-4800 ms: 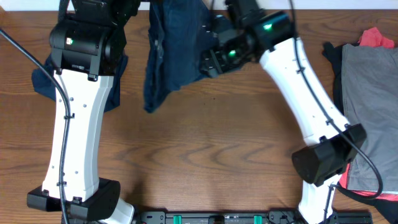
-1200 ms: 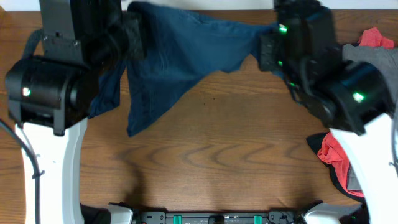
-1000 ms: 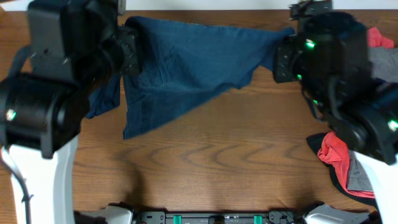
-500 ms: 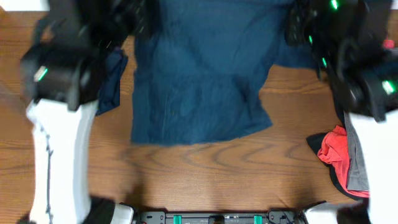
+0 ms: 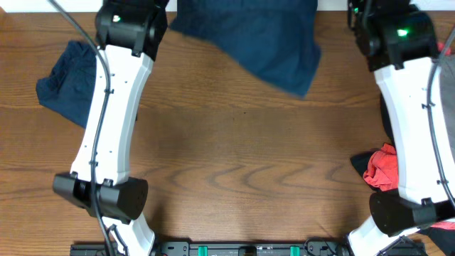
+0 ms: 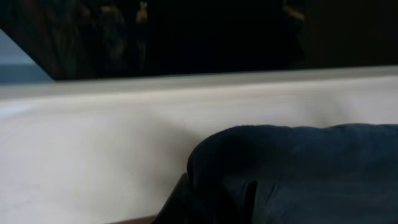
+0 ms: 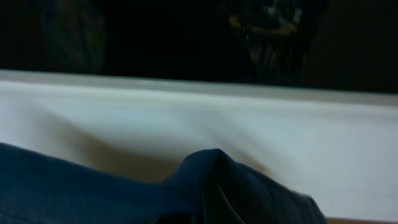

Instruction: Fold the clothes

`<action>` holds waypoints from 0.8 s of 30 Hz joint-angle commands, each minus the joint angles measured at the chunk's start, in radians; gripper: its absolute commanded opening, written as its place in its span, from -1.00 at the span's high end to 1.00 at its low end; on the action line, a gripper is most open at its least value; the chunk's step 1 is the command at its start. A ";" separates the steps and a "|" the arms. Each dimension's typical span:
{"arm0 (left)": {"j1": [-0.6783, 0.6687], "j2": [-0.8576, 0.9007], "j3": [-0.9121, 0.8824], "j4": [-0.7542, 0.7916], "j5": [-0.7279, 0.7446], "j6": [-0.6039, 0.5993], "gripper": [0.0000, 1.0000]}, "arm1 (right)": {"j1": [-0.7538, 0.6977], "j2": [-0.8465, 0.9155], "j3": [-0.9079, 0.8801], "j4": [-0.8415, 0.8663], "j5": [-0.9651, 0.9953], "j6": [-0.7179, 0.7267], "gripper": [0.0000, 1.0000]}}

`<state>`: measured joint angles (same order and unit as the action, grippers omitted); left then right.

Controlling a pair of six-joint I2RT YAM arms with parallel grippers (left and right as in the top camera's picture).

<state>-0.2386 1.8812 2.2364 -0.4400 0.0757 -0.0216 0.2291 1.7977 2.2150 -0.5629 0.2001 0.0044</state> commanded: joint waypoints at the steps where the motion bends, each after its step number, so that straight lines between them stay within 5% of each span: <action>1: 0.013 -0.073 0.076 -0.068 -0.050 0.015 0.88 | -0.045 -0.039 0.111 -0.071 0.036 -0.061 0.98; 8: 0.013 -0.070 0.058 -0.584 -0.048 0.023 0.88 | -0.042 -0.031 0.080 -0.605 0.020 -0.003 0.98; 12: 0.012 -0.030 0.037 -0.865 0.070 0.021 0.88 | -0.042 -0.019 -0.026 -0.878 0.011 0.097 0.98; 18: 0.002 0.045 -0.079 -1.158 0.217 0.021 0.88 | -0.042 -0.019 -0.229 -1.045 -0.047 0.095 0.98; 24: -0.065 0.056 -0.331 -1.233 0.238 0.021 0.88 | -0.043 -0.019 -0.325 -1.133 -0.031 0.096 0.97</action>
<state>-0.2863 1.9377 1.9850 -1.6108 0.3553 -0.0029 0.2298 1.7813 1.9079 -1.6730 0.0711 0.0708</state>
